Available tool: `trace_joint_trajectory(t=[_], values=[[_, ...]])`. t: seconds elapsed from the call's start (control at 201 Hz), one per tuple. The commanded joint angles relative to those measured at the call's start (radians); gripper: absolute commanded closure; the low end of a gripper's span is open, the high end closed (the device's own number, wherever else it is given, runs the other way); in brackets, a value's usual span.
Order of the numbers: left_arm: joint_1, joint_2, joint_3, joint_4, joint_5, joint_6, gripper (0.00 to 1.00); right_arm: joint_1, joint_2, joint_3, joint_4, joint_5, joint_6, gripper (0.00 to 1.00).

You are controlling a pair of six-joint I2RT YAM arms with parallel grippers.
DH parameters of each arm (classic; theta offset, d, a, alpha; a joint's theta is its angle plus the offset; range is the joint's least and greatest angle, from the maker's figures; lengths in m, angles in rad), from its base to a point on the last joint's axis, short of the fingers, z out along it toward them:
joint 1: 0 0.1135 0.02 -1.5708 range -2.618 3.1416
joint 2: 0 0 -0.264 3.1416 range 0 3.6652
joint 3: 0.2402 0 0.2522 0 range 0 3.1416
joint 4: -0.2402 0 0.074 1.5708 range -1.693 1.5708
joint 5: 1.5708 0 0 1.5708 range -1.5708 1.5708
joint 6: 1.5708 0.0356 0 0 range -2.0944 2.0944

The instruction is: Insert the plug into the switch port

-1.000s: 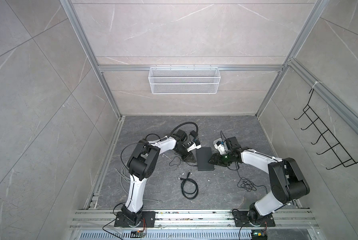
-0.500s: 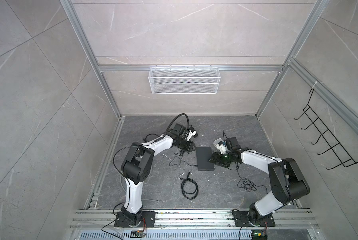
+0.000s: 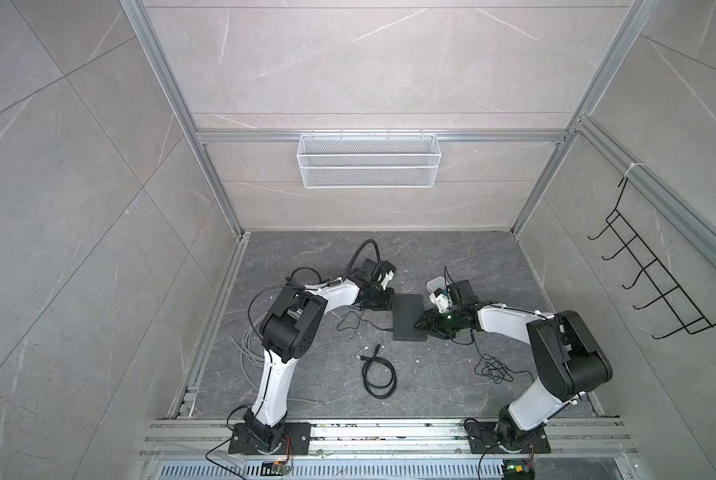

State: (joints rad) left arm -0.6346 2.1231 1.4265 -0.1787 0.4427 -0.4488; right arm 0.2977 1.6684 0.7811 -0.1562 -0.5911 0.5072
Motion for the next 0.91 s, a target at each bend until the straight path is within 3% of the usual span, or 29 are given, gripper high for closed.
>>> trace_joint_trajectory(t=[0.0, 0.139, 0.304, 0.403, 0.597, 0.776, 0.901], values=[[-0.008, 0.034, 0.055, 0.0, -0.007, -0.02, 0.68, 0.038, 0.037, -0.02, 0.038, -0.048, 0.015, 0.52], [-0.01, 0.073, 0.134, -0.017, 0.009, -0.006, 0.71, 0.094, 0.079, 0.023, 0.094, -0.091, 0.032, 0.5], [-0.006, 0.15, 0.282, -0.06, -0.027, 0.017, 0.7, 0.112, 0.146, 0.105, 0.173, -0.063, 0.13, 0.46], [0.011, 0.183, 0.34, -0.067, -0.061, 0.018, 0.68, 0.11, 0.159, 0.161, 0.133, -0.023, 0.134, 0.44], [0.065, 0.173, 0.41, -0.064, -0.099, 0.074, 0.63, 0.107, 0.123, 0.229, -0.017, -0.061, 0.041, 0.41], [0.111, 0.181, 0.634, -0.315, -0.081, 0.197, 0.63, 0.071, 0.046, 0.199, -0.138, -0.035, -0.031, 0.39], [0.115, 0.141, 0.669, -0.424, -0.192, 0.306, 0.61, 0.01, -0.018, 0.153, -0.161, -0.016, -0.052, 0.39]])
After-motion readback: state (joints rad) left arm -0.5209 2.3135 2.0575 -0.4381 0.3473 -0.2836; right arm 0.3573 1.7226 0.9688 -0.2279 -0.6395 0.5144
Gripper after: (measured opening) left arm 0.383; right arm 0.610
